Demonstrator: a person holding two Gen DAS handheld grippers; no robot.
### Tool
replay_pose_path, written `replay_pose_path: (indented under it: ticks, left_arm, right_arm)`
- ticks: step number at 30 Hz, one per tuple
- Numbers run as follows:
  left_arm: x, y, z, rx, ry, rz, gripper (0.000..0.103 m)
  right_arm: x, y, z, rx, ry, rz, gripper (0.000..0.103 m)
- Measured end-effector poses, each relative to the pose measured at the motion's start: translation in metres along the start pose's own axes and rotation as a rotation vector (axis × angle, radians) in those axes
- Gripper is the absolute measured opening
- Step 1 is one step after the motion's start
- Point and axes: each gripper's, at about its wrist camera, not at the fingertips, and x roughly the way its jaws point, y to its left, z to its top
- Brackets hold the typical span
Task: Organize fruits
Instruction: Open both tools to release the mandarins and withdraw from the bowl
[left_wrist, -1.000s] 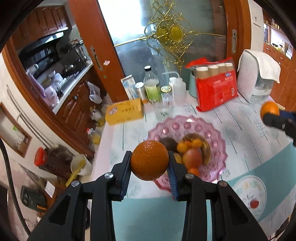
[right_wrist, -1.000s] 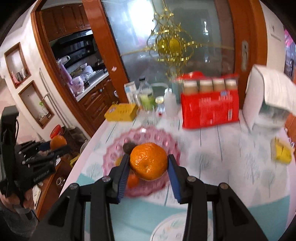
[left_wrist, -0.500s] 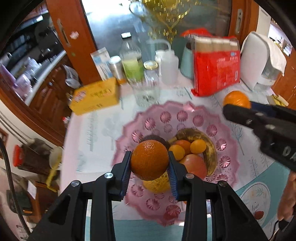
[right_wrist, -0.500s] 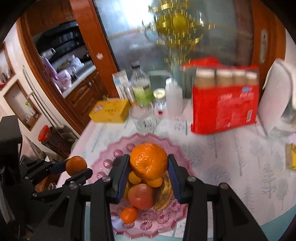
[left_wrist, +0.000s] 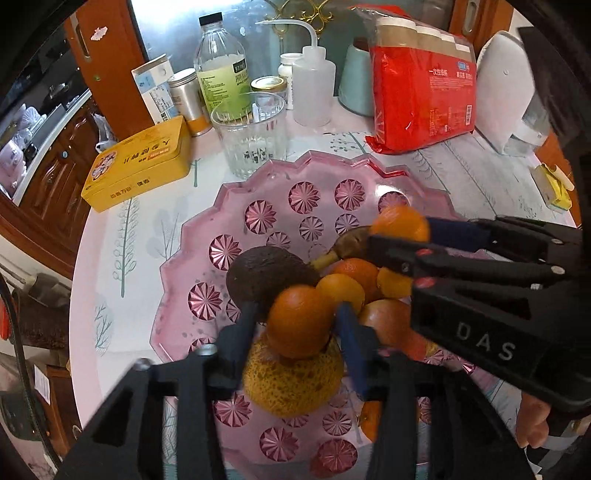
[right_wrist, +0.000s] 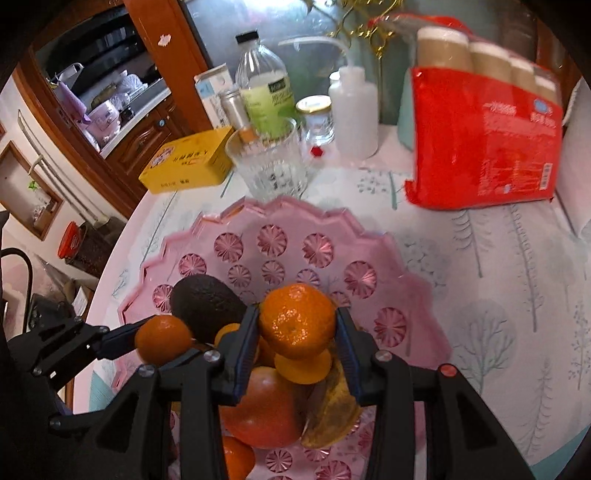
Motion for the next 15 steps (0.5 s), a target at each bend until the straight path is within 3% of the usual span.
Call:
replay_pose_path:
  ticks: [1, 2, 15]
  left_arm:
    - [-0.002, 0.001, 0.000, -0.002, -0.008, 0.006, 0.066]
    - [-0.003, 0.002, -0.001, -0.005, -0.018, 0.012, 0.068]
    - [-0.022, 0.014, -0.009, -0.051, -0.029, 0.037, 0.074]
  right_arm:
    - [0.000, -0.001, 0.000, 0.005, 0.001, 0.014, 0.043]
    - [0.000, -0.001, 0.000, 0.007, -0.001, 0.018, 0.044]
    - [-0.022, -0.004, -0.005, 0.008, -0.049, 0.023, 0.047]
